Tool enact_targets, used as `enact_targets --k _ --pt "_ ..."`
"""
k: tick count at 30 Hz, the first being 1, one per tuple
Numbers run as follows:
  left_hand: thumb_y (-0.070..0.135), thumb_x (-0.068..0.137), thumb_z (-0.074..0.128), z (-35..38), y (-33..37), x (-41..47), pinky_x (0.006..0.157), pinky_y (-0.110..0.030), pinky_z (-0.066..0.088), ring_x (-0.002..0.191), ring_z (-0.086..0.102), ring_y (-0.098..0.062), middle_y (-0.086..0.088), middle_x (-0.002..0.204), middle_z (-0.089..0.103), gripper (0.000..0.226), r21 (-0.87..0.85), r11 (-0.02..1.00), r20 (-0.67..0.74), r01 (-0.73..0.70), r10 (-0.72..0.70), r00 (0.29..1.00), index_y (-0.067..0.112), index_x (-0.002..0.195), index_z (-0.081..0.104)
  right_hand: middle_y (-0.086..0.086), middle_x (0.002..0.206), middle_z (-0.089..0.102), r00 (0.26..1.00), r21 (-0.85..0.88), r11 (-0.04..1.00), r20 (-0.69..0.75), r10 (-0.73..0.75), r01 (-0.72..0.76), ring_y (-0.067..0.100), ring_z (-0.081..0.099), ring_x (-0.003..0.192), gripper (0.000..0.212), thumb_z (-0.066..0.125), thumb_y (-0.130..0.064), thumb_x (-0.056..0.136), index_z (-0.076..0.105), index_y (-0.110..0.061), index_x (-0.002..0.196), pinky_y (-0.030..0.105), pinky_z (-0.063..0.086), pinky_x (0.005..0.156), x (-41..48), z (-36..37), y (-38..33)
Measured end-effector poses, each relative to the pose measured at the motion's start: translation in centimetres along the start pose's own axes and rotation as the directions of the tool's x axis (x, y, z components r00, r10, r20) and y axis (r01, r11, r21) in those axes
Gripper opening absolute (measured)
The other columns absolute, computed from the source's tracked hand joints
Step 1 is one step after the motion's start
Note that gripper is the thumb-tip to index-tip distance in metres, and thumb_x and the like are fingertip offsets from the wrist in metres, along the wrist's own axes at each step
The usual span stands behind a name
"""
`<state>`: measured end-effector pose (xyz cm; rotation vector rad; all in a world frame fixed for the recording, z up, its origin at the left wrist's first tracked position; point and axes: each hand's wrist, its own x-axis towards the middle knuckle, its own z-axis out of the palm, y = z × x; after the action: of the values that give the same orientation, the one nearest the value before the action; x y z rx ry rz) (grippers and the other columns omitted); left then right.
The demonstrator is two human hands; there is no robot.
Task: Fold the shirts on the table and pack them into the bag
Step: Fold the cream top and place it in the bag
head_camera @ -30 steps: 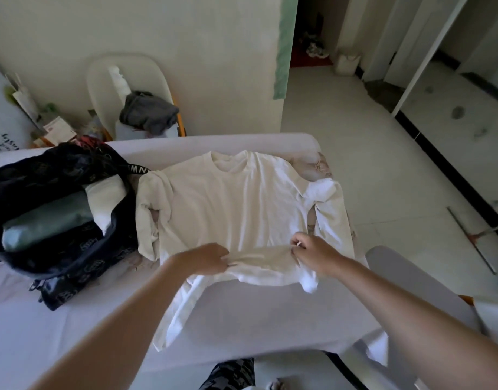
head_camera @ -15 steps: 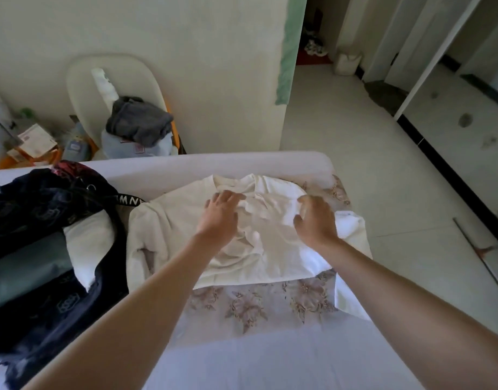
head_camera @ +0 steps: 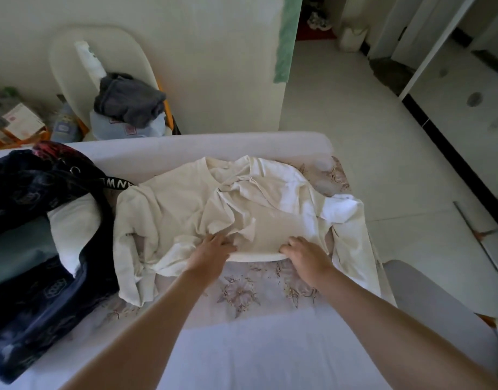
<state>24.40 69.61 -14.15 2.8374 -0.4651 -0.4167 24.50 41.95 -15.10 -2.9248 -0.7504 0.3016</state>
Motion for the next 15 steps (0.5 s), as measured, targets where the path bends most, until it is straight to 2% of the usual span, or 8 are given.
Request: enact_targets --k 1,3,5,7,10,11,12,15 --pt "0.011 0.097 0.055 -0.2 0.2 -0.2 0.099 -0.041 0.050 0.130 0.045 -0.024 0.012 0.158 0.026 0.036 -0.006 1.000 0.011 0.003 -0.003 1.000 0.032 0.124 0.065 0.006 0.089 0.055 1.000 0.028 1.000 0.017 0.008 -0.008 0.027 0.060 0.082 0.024 0.065 0.002 0.082 0.070 -0.012 0.101 0.033 0.042 0.057 -0.1 -0.3 0.2" --pt "0.012 0.099 0.050 -1.0 1.1 -0.7 0.098 -0.037 0.050 0.121 0.054 -0.024 0.012 0.156 0.033 0.036 0.007 1.000 0.102 -0.006 0.006 0.995 0.030 0.126 0.063 0.006 0.096 0.056 0.989 0.073 0.996 0.147 0.032 -0.043 0.029 0.058 0.088 0.025 0.057 -0.001 0.085 0.066 -0.014 0.104 0.036 0.046 0.067 -0.6 -1.5 0.1" --pt "0.020 0.099 0.049 -1.8 2.8 -1.6 0.099 -0.036 0.047 0.118 0.056 -0.024 0.011 0.155 0.036 0.033 0.029 0.999 0.261 -0.022 0.013 0.965 0.031 0.128 0.062 0.003 0.099 0.057 0.948 0.022 0.998 0.313 0.054 -0.064 0.027 0.059 0.089 0.020 0.059 -0.009 0.085 0.063 -0.017 0.103 0.036 0.047 0.070 -1.6 -2.7 -0.5" --pt "0.028 0.097 0.053 -2.6 4.8 -2.5 0.098 -0.032 0.044 0.117 0.056 -0.022 0.006 0.143 0.052 0.031 0.030 0.999 0.474 -0.024 0.007 0.881 0.030 0.127 0.063 0.001 0.095 0.058 0.851 -0.050 0.998 0.521 0.064 -0.044 0.024 0.058 0.085 0.016 0.061 -0.011 0.082 0.061 -0.020 0.095 0.032 0.043 0.068 -2.7 -3.4 -1.2" --pt "0.034 0.087 0.065 -2.4 7.0 -3.8 0.101 -0.027 0.046 0.107 0.061 -0.009 0.017 0.113 0.068 0.024 -0.128 0.988 0.664 0.085 0.022 0.748 0.035 0.110 0.074 0.003 0.090 0.064 0.697 -0.002 0.993 0.712 0.086 -0.120 0.025 0.061 0.080 0.006 0.057 -0.013 0.076 0.060 -0.018 0.077 0.031 0.045 0.067 -4.2 -3.7 -1.5" --pt "0.036 0.085 0.066 -2.2 7.4 -4.0 0.100 -0.029 0.048 0.104 0.063 -0.007 0.021 0.107 0.069 0.022 -0.168 0.981 0.651 0.092 0.041 0.758 0.035 0.105 0.074 0.004 0.089 0.066 0.690 0.039 0.983 0.717 0.097 -0.180 0.024 0.062 0.079 0.006 0.054 -0.017 0.075 0.060 -0.017 0.075 0.031 0.045 0.066 -4.5 -3.9 -1.6" --pt "0.040 0.085 0.065 -2.0 7.7 -4.1 0.096 -0.030 0.049 0.103 0.062 -0.007 0.020 0.105 0.069 0.021 -0.182 0.979 0.597 0.087 0.039 0.801 0.034 0.102 0.074 0.003 0.089 0.066 0.725 0.088 0.970 0.680 0.108 -0.227 0.023 0.062 0.080 0.010 0.051 -0.023 0.077 0.060 -0.018 0.075 0.030 0.046 0.066 -4.6 -4.0 -1.5" --pt "0.051 0.084 0.063 -1.7 8.7 -3.9 0.074 -0.023 0.043 0.105 0.058 -0.007 0.018 0.107 0.063 0.025 -0.193 0.976 0.246 0.097 -0.048 0.968 0.037 0.105 0.064 -0.005 0.096 0.063 0.918 0.232 0.934 0.353 0.181 -0.274 0.021 0.062 0.093 0.013 0.047 -0.029 0.087 0.060 -0.025 0.089 0.033 0.049 0.074 -4.0 -3.5 -1.0"
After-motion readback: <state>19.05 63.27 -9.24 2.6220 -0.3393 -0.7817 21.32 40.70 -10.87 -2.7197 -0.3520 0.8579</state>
